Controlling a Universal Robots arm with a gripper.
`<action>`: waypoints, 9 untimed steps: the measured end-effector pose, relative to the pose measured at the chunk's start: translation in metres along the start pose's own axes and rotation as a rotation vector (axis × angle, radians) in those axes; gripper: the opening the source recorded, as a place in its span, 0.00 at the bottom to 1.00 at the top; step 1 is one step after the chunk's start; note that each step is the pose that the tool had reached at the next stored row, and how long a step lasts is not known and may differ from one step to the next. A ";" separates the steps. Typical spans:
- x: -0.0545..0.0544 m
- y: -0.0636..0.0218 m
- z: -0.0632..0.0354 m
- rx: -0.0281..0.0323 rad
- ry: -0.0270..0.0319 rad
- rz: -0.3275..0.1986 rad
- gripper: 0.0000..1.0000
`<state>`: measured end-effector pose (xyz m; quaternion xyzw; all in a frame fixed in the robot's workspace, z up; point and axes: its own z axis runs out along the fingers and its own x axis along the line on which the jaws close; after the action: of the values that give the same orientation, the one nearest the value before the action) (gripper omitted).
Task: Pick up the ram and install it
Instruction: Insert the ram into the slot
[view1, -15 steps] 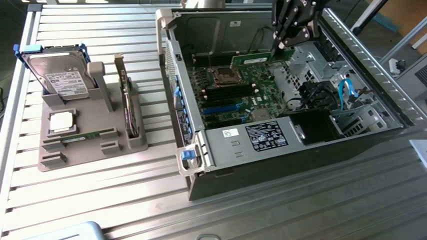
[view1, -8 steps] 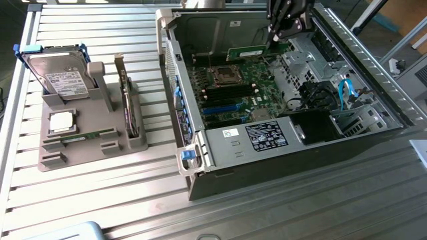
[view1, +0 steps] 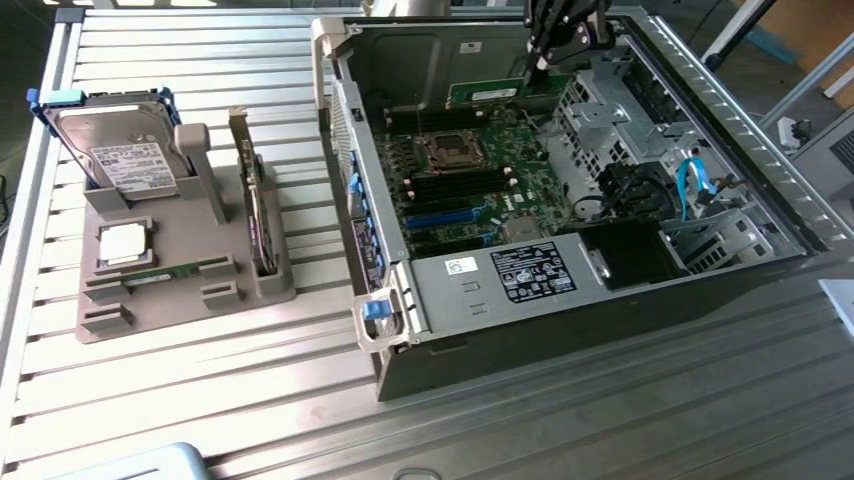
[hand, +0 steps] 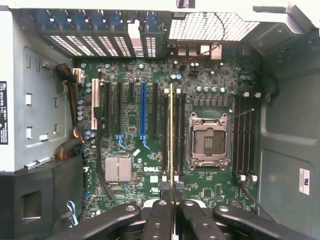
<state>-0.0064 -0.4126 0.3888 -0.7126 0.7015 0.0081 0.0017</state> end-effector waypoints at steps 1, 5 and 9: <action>0.000 0.0000 0.0000 0.0000 -0.0001 0.000 0.12; 0.000 0.0001 0.0001 -0.0001 0.0002 0.000 0.12; 0.000 0.0001 0.0003 -0.0001 0.0002 0.000 0.12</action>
<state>-0.0065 -0.4125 0.3885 -0.7126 0.7015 0.0081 0.0016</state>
